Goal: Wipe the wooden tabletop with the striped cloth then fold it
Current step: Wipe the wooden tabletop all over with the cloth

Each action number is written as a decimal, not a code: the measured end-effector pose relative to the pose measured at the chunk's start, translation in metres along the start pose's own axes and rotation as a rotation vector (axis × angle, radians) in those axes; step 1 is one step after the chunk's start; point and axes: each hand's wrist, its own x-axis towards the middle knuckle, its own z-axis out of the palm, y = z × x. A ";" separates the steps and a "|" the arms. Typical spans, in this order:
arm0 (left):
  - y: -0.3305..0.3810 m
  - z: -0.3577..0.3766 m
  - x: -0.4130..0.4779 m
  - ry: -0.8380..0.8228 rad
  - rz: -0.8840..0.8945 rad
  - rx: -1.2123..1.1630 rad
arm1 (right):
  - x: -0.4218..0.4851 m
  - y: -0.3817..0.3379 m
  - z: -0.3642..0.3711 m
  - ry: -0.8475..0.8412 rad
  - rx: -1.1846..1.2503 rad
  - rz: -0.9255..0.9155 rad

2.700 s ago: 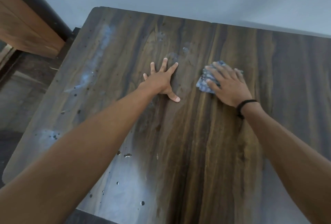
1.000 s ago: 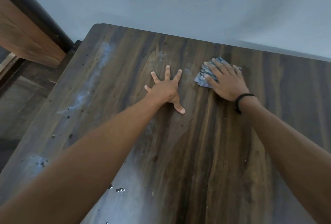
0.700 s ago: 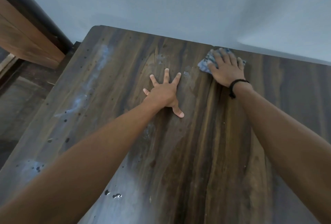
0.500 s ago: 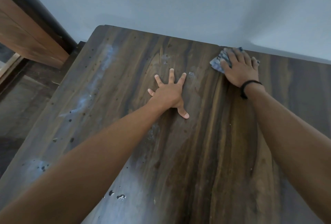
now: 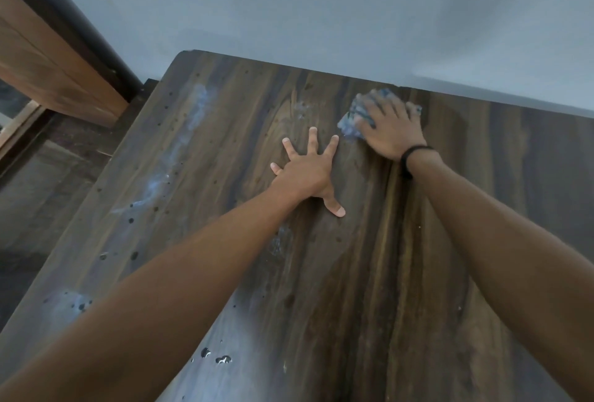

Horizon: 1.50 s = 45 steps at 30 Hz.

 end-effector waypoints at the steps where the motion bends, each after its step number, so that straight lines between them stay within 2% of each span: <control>1: -0.001 -0.002 0.001 -0.008 0.006 0.001 | -0.013 0.001 0.005 0.005 -0.012 -0.050; 3: -0.007 -0.009 0.004 -0.013 0.012 -0.006 | -0.026 0.013 0.007 0.013 -0.014 -0.045; 8: -0.039 -0.038 0.026 0.037 -0.101 -0.029 | 0.013 0.009 -0.003 -0.002 0.067 0.165; 13: -0.050 -0.043 0.037 0.014 -0.103 -0.053 | -0.032 -0.001 0.015 0.020 -0.009 -0.077; 15: -0.050 -0.042 0.038 0.025 -0.093 -0.071 | -0.035 0.014 0.013 0.017 -0.004 -0.045; 19: -0.052 -0.042 0.040 0.023 -0.085 -0.081 | -0.001 0.011 0.001 0.007 0.062 0.148; 24: -0.052 -0.042 0.036 0.029 -0.065 -0.075 | -0.050 -0.003 0.023 0.025 -0.025 -0.064; 26: -0.052 -0.042 0.035 0.039 -0.066 -0.075 | -0.049 0.007 0.018 0.032 -0.018 -0.019; 29: -0.054 -0.042 0.040 0.036 -0.057 -0.080 | -0.026 -0.001 0.011 0.044 0.039 0.142; 34: -0.055 -0.040 0.041 0.044 -0.055 -0.071 | -0.066 -0.003 0.027 0.018 -0.034 -0.082; 38: -0.057 -0.042 0.045 0.047 -0.056 -0.075 | -0.049 0.004 0.019 0.045 0.041 0.125; 39: -0.057 -0.041 0.045 0.050 -0.051 -0.078 | -0.049 -0.003 0.021 0.041 0.031 0.124; 43: -0.058 -0.039 0.045 0.057 -0.047 -0.064 | -0.087 -0.008 0.033 0.021 -0.033 -0.109; 45: -0.058 -0.040 0.045 0.058 -0.051 -0.071 | -0.085 0.004 0.029 0.031 -0.010 -0.048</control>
